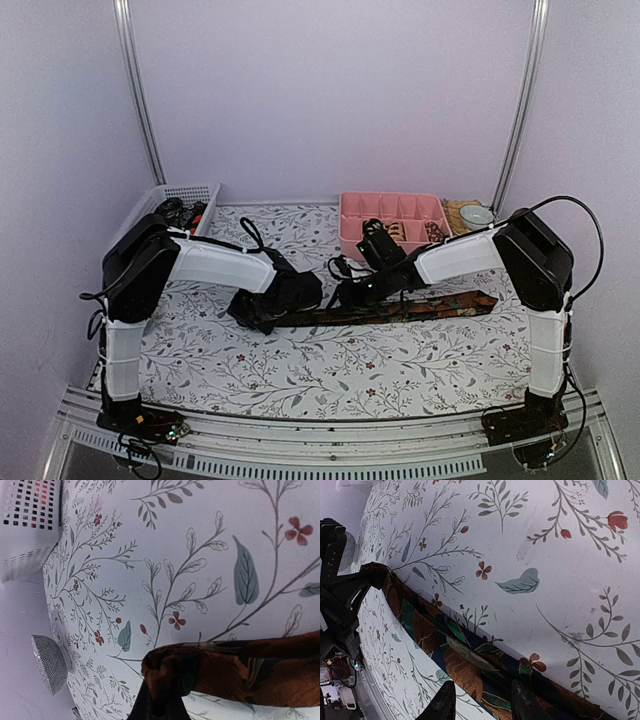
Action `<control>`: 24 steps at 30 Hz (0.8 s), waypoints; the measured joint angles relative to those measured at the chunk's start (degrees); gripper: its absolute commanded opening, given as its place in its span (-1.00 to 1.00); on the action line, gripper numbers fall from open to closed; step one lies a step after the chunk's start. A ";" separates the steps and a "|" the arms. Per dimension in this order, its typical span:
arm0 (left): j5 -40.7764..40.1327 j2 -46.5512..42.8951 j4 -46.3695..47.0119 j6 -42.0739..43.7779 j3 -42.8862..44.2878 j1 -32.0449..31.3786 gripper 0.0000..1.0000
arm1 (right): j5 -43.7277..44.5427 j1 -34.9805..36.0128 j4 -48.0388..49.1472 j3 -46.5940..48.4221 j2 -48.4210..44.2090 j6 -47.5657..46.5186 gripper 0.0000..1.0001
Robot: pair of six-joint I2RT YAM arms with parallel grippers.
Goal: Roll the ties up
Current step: Roll the tie at the center of the board.
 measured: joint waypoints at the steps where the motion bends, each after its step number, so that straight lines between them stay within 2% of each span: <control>1: -0.13 0.26 -0.22 -0.24 0.07 -0.20 -1.00 | 0.00 0.00 0.00 -0.02 0.00 0.02 -0.25; 24: -3.10 5.81 -5.51 -4.96 6.58 -3.69 -1.00 | 0.00 0.00 0.02 -0.02 0.00 0.20 -0.25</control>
